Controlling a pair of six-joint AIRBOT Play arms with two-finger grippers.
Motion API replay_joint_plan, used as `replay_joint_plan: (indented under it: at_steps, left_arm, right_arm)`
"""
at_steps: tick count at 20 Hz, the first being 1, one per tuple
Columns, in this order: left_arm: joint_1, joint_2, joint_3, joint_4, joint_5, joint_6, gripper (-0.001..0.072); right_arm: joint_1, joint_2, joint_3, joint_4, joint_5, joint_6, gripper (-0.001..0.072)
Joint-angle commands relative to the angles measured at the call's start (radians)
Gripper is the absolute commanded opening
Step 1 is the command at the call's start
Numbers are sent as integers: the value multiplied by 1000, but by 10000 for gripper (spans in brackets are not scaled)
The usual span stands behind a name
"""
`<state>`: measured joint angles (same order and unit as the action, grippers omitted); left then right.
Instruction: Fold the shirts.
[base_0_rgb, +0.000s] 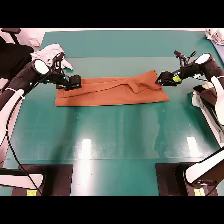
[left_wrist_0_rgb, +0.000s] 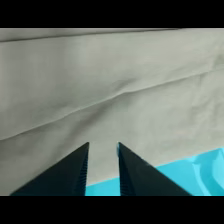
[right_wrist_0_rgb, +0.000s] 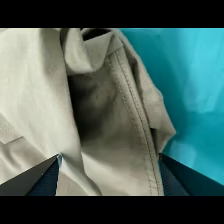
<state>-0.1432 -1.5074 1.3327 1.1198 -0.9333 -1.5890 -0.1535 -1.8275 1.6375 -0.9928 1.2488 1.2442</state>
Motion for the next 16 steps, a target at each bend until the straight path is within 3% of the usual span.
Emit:
replay_joint_plan:
  at_steps: [1,4,9,16]
  left_arm:
    - [0,-1,1,0,5,0,221]
    - [0,-1,1,0,9,0,221]
    - [0,-1,1,0,27,0,221]
    - [0,-1,1,-2,28,0,221]
  right_arm:
    - [28,-9,1,-47,-36,13,716]
    - [34,-10,1,-156,-46,34,716]
    - [34,-35,0,-150,-55,35,717]
    - [35,-113,0,69,-34,30,716]
